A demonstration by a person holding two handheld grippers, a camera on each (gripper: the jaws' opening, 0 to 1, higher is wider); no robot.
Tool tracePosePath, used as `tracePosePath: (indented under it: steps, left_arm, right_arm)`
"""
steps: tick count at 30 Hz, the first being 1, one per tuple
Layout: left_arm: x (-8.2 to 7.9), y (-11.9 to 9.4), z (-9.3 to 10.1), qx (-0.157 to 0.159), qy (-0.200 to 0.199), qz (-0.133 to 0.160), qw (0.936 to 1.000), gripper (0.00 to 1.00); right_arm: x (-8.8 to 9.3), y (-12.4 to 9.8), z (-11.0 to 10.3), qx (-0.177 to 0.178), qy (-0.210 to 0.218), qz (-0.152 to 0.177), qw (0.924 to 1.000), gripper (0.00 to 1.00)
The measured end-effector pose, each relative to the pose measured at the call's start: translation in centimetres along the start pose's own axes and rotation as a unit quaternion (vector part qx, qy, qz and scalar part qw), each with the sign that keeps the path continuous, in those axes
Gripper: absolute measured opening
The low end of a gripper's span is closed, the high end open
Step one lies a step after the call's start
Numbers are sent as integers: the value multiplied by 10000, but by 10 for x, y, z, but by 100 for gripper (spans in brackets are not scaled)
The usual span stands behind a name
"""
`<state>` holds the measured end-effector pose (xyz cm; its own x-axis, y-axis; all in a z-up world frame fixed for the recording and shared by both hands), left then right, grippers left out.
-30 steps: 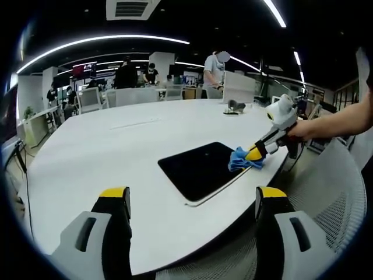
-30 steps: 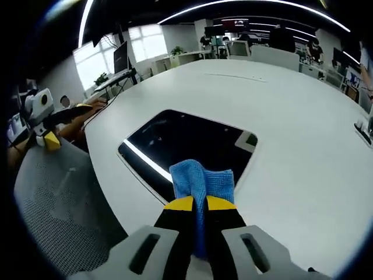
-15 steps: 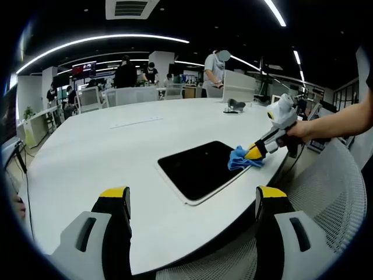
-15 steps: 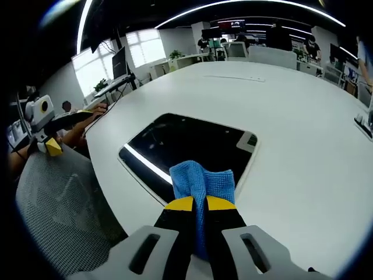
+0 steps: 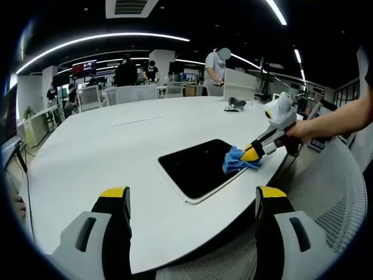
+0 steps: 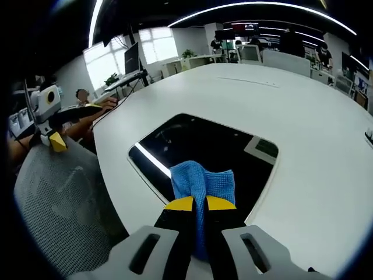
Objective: Wipe the mirror surface with the cleaning cloth until all visible marks leave the cleaned area.
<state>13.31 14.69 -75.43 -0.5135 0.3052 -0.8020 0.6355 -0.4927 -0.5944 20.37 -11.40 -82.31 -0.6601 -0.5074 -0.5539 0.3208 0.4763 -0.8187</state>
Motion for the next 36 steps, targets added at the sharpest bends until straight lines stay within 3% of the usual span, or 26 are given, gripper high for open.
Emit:
tracePosePath:
  steps: [36]
  left_arm:
    - [1, 2, 0, -10, 3, -69, 10000, 86]
  right_arm:
    - [-54, 49, -54, -540, -663, -171, 9962, 0]
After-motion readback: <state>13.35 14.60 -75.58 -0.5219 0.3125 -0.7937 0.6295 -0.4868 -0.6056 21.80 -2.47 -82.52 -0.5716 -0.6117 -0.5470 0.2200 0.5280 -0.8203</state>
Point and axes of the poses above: the point that each gripper's makers call its tool centre point, and the gripper's own axes: y roughly forward along the fingers, z roughly to its right, x roughly out of its underside, the point moved 6 cm from there along -y, roughly backward along the fingers, and after that the axes turned 14 degrees about -z, right-handed, at the moved point
